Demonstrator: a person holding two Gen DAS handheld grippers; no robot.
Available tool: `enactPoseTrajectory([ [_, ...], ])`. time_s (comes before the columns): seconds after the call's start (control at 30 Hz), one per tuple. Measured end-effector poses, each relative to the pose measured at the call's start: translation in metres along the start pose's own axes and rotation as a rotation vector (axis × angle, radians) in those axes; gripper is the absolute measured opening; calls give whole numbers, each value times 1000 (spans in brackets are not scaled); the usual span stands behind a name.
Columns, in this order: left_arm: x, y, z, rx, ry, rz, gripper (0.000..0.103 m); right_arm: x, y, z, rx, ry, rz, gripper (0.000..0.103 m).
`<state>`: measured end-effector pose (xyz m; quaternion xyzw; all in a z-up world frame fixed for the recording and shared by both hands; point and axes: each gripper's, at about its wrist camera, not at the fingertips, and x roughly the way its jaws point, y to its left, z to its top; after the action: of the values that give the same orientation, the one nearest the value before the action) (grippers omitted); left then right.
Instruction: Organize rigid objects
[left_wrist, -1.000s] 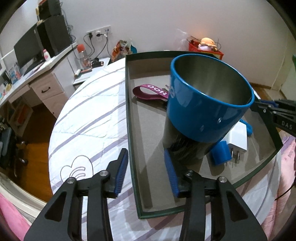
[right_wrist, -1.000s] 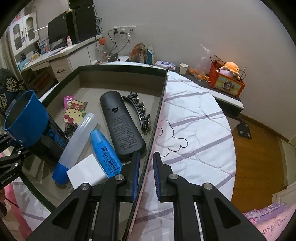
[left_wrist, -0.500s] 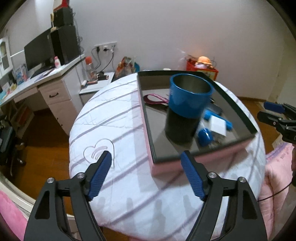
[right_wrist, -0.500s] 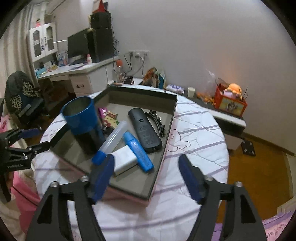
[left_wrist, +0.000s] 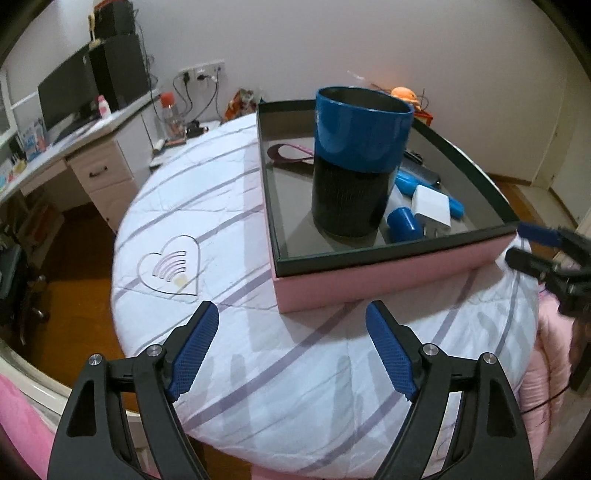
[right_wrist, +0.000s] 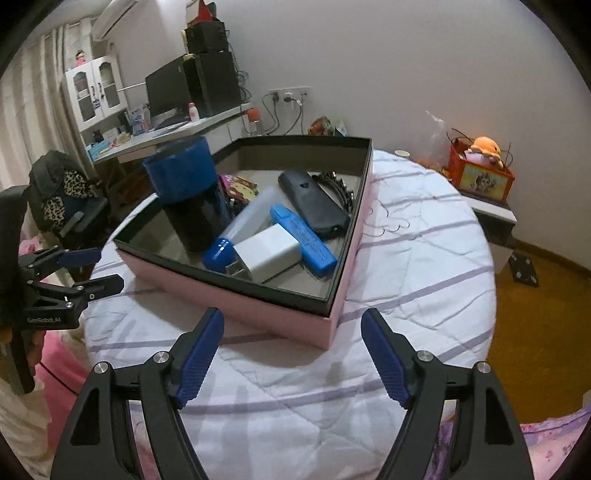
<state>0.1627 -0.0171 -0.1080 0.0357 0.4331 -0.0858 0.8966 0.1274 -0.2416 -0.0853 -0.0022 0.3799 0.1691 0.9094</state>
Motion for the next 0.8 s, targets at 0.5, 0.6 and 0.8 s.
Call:
enactPoseTrajectory([
  [0.5, 14, 17, 8, -47, 2, 43, 87, 7, 17, 0, 58, -8, 1, 88],
  [0.6, 15, 19, 9, -52, 4, 48, 87, 8, 21, 1, 52, -3, 5, 89],
  [0.8, 14, 15, 9, -31, 2, 42, 87, 9, 23, 0, 50, -3, -1, 92],
])
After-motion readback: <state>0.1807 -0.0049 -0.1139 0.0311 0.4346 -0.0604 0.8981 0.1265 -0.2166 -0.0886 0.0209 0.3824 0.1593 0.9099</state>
